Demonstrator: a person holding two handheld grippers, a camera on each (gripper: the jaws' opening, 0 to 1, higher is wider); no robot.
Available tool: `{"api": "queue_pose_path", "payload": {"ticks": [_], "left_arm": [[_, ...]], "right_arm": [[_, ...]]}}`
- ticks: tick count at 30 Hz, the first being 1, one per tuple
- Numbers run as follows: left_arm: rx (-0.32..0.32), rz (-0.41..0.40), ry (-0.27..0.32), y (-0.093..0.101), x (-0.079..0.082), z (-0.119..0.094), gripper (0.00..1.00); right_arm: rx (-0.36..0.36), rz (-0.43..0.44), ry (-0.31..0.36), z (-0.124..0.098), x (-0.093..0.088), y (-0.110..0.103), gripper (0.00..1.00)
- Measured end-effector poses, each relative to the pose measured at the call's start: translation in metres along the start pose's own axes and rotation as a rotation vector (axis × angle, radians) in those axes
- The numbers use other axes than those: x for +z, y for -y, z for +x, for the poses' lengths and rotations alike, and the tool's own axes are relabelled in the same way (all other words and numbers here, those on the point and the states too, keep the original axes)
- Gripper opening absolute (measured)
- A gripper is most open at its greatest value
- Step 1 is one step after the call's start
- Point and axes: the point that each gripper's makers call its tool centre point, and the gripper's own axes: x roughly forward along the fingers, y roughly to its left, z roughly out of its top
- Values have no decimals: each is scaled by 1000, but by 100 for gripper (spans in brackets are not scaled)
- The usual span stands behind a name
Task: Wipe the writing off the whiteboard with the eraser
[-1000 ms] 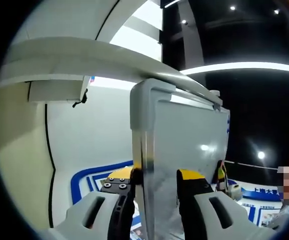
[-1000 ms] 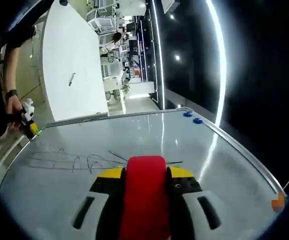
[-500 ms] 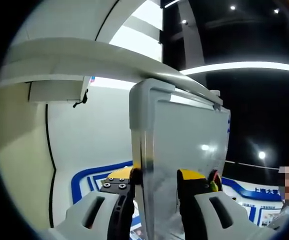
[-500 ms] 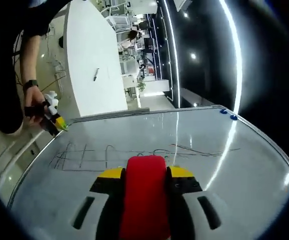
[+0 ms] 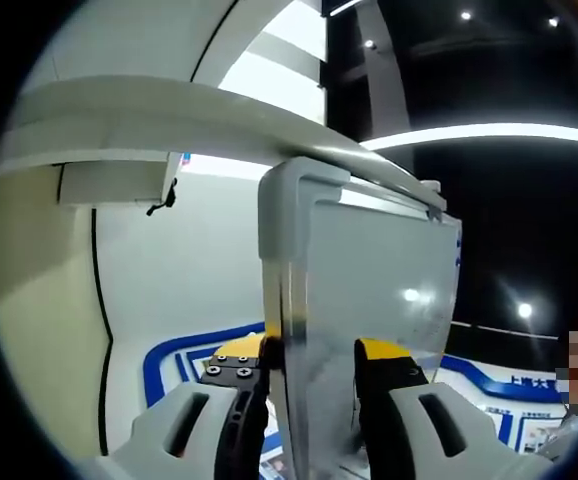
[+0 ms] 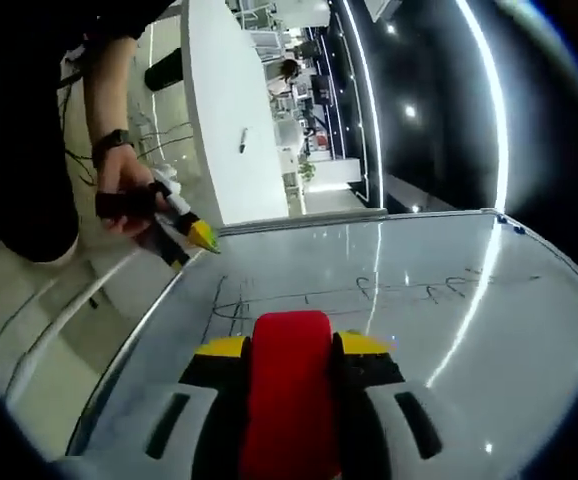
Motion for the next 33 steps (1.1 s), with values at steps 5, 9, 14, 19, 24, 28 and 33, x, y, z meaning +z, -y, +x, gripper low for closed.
{"api": "queue_pose_path", "payload": {"ticks": [5,9,14,19,24,28,33], "left_arm": [[-2,3,-2,1,-1,0,36],[-6,4,4,-1,1,0,36],[-3,11,7,-2,2,0,35],[1,10,15,-7,7,0,36],[1,3,18,-6,7,0,36],[1,-2,13,-8,8,0,36],[-1,-3,14,-6,6,0,36]], "right_arm": [[102,-41,-17,4,-8,-64,27],[84,-46,-34,5,-7,-69,27],[124,-52,-63,3,-5,-60,27],[96,-51,-70,5,1,-30,27],[13,31,-43,3,12,47,27],[-39,42,-43,-3,15,99,27],[-89,22,-30,-13,20,168,27]]}}
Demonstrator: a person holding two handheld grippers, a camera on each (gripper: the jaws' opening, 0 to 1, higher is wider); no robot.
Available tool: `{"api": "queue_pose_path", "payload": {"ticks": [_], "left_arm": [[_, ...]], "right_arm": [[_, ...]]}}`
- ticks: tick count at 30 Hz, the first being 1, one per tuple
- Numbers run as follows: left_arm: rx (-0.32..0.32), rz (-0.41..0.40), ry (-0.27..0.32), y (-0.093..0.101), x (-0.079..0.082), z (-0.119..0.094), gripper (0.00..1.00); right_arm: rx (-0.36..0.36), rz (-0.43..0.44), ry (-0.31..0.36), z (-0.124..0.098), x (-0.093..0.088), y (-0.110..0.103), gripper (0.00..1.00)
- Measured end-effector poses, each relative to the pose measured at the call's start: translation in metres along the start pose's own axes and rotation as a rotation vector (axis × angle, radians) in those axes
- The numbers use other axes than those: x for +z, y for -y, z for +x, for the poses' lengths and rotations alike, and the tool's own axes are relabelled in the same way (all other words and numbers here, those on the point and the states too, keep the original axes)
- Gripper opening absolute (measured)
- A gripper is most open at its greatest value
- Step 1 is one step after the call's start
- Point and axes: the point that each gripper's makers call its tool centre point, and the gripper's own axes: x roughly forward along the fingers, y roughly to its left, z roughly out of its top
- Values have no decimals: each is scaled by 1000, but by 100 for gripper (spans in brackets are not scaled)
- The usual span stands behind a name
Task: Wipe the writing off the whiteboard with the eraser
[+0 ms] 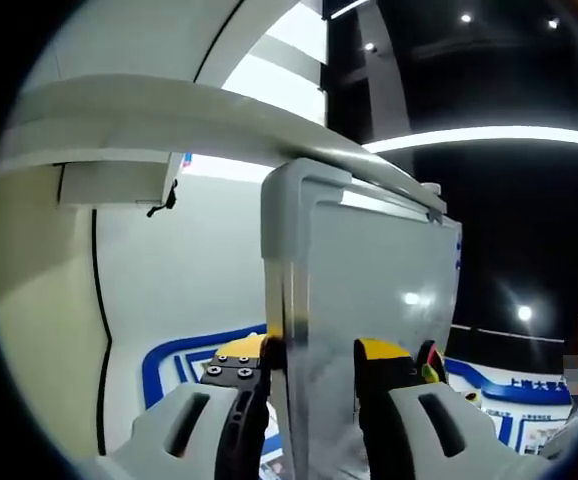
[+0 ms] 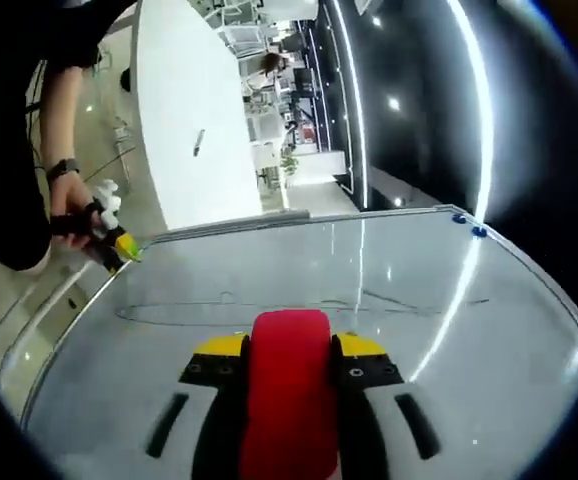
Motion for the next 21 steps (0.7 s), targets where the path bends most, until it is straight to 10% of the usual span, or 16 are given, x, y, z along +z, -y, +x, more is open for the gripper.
{"api": "queue_pose_path", "payload": {"ticks": [15,21], "left_arm": [[-4,-8,1,2,-3,-1,36],[-4,-4,-4,-1,0,-1,36]], "right_arm": [[-249,89,27,-11,25,178,27],[-288,129,65,-11,27,180,27]]}}
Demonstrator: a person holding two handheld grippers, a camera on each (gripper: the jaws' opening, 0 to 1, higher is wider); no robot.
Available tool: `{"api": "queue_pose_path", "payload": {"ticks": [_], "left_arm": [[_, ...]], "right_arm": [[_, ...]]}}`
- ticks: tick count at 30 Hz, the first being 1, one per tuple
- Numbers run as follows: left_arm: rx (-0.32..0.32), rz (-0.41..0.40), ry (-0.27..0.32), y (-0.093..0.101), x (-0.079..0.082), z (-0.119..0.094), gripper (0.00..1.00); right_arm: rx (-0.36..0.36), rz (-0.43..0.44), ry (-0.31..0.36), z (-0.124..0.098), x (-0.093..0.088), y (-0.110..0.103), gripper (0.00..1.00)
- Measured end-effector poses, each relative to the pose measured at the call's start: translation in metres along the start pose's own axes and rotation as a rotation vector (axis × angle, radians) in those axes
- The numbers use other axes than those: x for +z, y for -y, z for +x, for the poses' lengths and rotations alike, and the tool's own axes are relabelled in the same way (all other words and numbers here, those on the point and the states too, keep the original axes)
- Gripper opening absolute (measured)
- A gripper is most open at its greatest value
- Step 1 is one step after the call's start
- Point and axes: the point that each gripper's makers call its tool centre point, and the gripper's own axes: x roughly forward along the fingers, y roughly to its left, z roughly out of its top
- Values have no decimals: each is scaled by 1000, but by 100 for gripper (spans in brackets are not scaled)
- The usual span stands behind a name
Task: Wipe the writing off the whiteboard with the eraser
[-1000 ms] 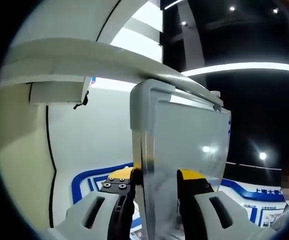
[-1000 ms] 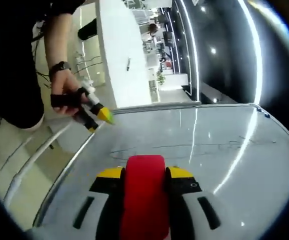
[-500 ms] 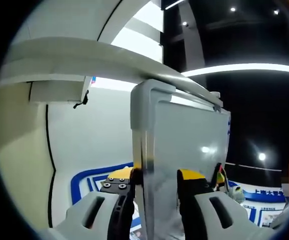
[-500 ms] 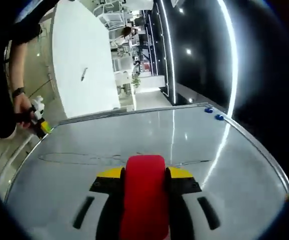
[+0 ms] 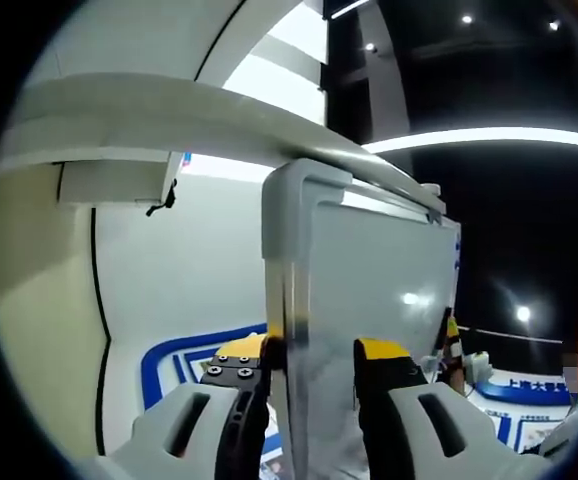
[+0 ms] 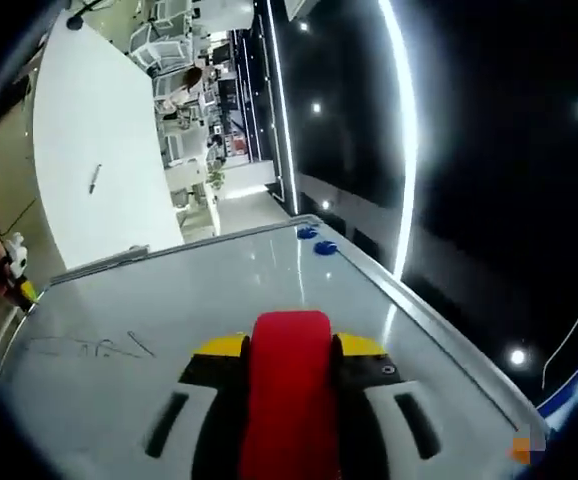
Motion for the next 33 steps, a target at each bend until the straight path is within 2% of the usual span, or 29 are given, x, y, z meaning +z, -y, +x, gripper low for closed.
{"api": "queue_pose_path", "payload": {"ticks": [5,13,15,21,28,29,33], "left_arm": [[-4,-13,9,-2,1,0,36],[-8,0,3,0,0,0,37],[-8,3,3,-1,1,0,37],[7,45,-13,-6,0,-1,29],[6,52,-14,-8,1,-2,28],[5,53,-15,-7,0,-2,28],[3,50,-13,-7,0,-2,28]], "right_arm": [[-24,-6,28,-3,-2,-11,27],[-8,-29,58,-3,-8,-55,27],[-12,-31,62,-4,-8,-59,27],[10,-41,67,-6,-9,-76,27],[47,-52,57,-8,-14,-97,27],[65,-57,56,-12,-17,-112,27],[87,-68,54,-16,-23,-134,27]]}}
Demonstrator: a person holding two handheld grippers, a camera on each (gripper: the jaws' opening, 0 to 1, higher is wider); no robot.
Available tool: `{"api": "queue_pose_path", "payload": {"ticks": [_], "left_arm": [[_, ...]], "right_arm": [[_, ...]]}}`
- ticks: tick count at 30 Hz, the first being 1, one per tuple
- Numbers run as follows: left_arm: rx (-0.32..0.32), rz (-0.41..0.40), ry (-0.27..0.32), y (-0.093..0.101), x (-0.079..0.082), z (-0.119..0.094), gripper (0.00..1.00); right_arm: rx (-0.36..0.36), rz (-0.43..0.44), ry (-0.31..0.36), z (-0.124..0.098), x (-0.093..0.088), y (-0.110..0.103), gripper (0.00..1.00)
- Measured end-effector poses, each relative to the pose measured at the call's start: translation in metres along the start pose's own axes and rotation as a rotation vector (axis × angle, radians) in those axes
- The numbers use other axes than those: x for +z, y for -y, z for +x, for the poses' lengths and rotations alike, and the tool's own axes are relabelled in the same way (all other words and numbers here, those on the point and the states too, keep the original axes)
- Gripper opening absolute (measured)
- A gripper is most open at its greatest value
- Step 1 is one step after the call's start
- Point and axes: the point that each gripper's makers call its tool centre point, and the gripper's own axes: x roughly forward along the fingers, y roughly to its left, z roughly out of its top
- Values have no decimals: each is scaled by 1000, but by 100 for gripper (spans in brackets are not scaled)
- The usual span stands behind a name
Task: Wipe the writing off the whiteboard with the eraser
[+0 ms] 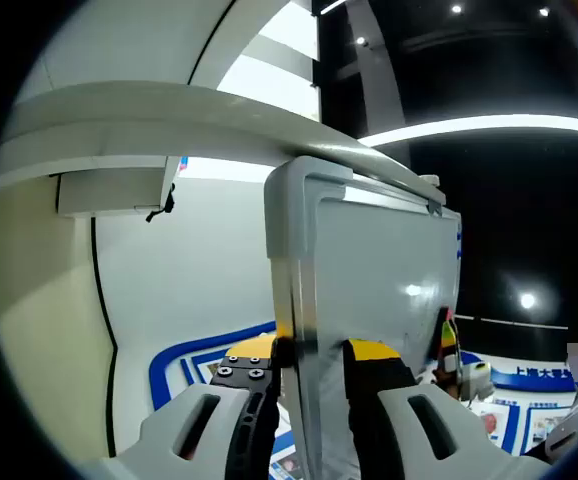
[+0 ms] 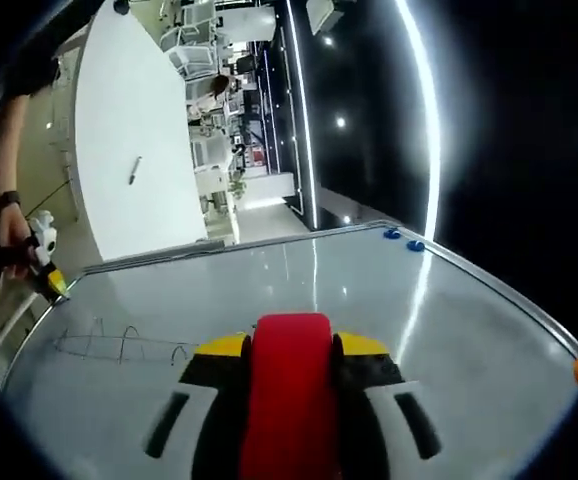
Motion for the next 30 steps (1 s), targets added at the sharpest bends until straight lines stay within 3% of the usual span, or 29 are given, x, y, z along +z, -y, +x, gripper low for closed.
{"api": "queue_pose_path", "payload": {"ticks": [4,17,26,30], "left_arm": [[-1,7,0,0,-1,0,27],[9,15,0,1,-2,-1,26],[13,8,1,1,-2,-2,25],[15,4,-4,0,-1,-2,25]], "right_arm": [[13,5,-2,-3,-4,-21,27],[148,-20,-24,-14,-20,-122,27],[206,-43,-51,-23,-28,-168,27],[247,-41,-68,-31,-34,-199,27]]}}
